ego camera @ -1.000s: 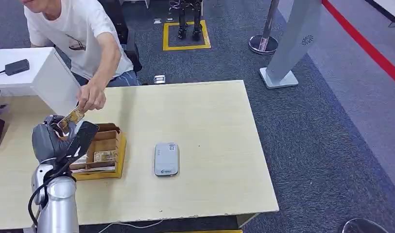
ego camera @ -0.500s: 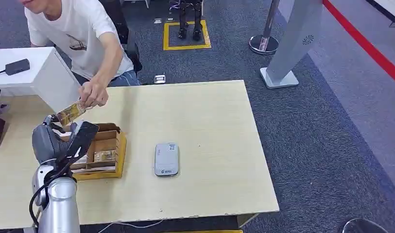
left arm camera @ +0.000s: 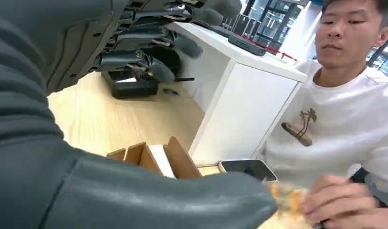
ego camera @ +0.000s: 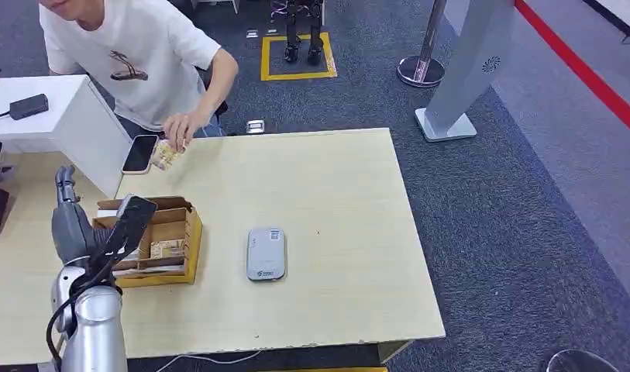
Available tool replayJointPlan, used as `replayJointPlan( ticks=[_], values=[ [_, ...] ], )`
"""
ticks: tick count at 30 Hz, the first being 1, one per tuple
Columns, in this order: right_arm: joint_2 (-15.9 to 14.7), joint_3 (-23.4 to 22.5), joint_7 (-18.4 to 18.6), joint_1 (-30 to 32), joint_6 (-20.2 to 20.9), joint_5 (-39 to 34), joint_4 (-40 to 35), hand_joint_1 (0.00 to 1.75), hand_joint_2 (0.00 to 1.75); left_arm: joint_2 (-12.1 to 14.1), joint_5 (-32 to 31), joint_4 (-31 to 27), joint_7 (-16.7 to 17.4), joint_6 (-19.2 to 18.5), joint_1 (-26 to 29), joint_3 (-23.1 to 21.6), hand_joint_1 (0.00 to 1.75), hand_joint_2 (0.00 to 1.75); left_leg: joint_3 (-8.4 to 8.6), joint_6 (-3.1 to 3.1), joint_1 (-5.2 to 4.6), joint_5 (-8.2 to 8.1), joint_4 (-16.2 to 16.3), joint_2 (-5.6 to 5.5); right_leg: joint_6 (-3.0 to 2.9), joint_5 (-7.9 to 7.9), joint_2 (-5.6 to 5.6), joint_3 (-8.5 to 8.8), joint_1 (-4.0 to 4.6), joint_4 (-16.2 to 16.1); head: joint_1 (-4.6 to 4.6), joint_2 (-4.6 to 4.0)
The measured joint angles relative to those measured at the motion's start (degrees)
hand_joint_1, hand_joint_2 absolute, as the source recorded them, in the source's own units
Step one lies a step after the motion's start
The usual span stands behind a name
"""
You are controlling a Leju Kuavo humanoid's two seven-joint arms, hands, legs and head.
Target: Pass the card to the sensor for recognition and then transmit it.
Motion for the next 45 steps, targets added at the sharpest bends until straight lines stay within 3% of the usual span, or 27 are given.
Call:
replayJointPlan(
  ticks=[10,11,18,25,32,45],
  values=[
    [0.0,0.0,-0.1,0.0,0.0,-0.2,0.0,0.00,0.00,-0.6,-0.1,-0.8,0.0,-0.2,0.9,-1.7,0.00,0.00,0.00,0.00,0.00,0.00,0.0,0.00,0.00,0.00,0.00,0.00,0.00,0.0,0.00,0.00],
    [0.0,0.0,-0.1,0.0,0.0,-0.3,0.0,0.00,0.00,-0.6,-0.2,-1.1,0.0,-0.3,1.2,-2.0,0.00,1.75,0.00,0.00,0.00,0.00,0.0,0.00,0.00,0.00,0.00,0.00,0.00,0.0,-0.02,0.00],
    [0.0,0.0,-0.1,0.0,-0.1,-0.9,0.0,0.00,0.00,-0.7,-4.2,-2.3,0.7,-0.6,2.3,-4.4,0.00,1.75,0.00,0.00,0.00,0.00,0.0,-0.01,0.00,0.00,-0.01,0.00,0.00,0.0,0.00,0.00],
    [0.0,-0.5,0.0,0.0,-0.2,-1.6,0.0,0.00,0.00,0.9,-8.9,-4.6,2.5,-1.7,5.2,-14.5,0.00,1.75,-0.02,0.01,-0.01,-0.01,0.0,-0.02,0.00,0.00,-0.02,0.00,-0.01,0.0,0.00,0.00],
    [0.0,-1.0,0.0,0.0,-1.2,-2.1,0.0,0.00,0.00,5.9,-11.8,-5.2,4.6,-3.0,6.4,-25.3,0.00,1.75,-0.01,0.01,0.01,-0.01,0.0,-0.01,0.00,0.00,-0.02,0.00,0.00,0.0,0.00,0.00],
    [0.0,-1.9,0.0,0.0,-1.2,-3.1,0.0,0.00,0.00,13.9,-16.3,-3.4,6.7,-3.8,6.8,-35.7,0.00,1.75,-0.01,0.01,0.00,-0.01,0.0,0.01,0.00,-0.01,-0.01,-0.01,0.00,0.0,0.00,0.00]
  ],
)
